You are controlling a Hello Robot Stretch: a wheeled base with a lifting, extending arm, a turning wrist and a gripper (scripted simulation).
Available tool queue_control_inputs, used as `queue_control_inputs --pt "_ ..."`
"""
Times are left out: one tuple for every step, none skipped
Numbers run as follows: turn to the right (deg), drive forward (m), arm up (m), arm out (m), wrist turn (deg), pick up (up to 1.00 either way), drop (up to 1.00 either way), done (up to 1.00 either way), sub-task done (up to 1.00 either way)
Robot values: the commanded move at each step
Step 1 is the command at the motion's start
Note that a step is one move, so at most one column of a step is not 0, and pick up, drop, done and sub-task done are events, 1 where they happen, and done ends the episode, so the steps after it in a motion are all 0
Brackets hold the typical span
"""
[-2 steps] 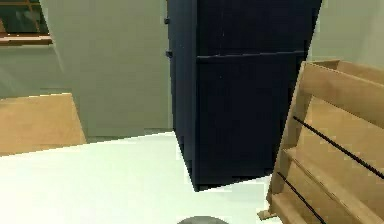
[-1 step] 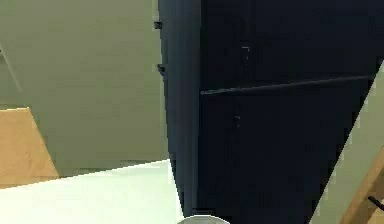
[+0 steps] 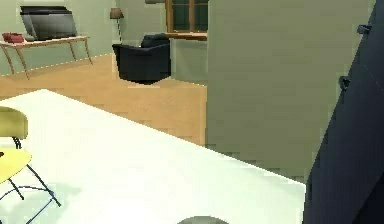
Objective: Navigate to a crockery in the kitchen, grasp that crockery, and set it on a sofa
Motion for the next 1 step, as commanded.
queue_control_inputs --pt "-18.0 0.00 0.00 0.00 0.0 0.00 0.00 0.00 0.00"
